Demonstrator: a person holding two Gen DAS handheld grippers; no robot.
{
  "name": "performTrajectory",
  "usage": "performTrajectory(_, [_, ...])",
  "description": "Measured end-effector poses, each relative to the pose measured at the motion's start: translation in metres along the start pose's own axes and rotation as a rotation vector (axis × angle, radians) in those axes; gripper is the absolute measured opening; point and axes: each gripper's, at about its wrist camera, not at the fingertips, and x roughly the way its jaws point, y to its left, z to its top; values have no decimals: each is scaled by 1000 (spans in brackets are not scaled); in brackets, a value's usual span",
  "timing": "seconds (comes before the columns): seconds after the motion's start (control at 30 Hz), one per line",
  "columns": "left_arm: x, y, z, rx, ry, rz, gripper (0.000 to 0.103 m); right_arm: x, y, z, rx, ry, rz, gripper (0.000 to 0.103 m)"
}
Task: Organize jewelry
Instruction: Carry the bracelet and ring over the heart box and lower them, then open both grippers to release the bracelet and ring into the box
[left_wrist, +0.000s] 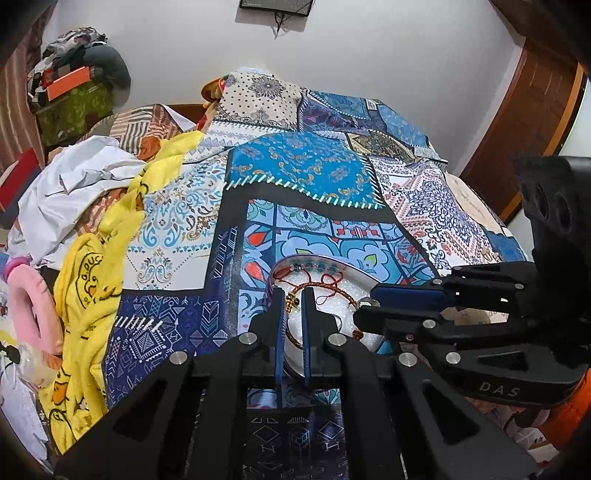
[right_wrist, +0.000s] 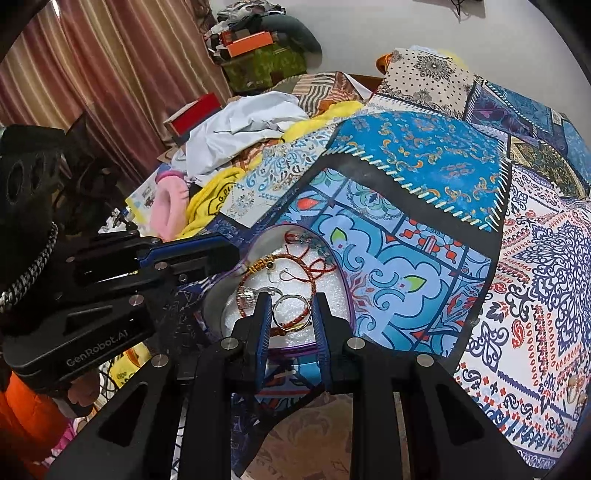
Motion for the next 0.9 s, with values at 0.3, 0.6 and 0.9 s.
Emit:
performTrajectory(0.3, [-20,-12,13,16,-43,18,5,-29,-7,5,12,-73,-47,32])
performTrajectory(0.6, [-27,-67,42,102,-109,-34,6,-111,-51,-6,81,-244,-189,32])
performTrajectory(0.9, [-10,-154,64,214,-106,-134,10,-180,-112,-42,190,-333,-347,33])
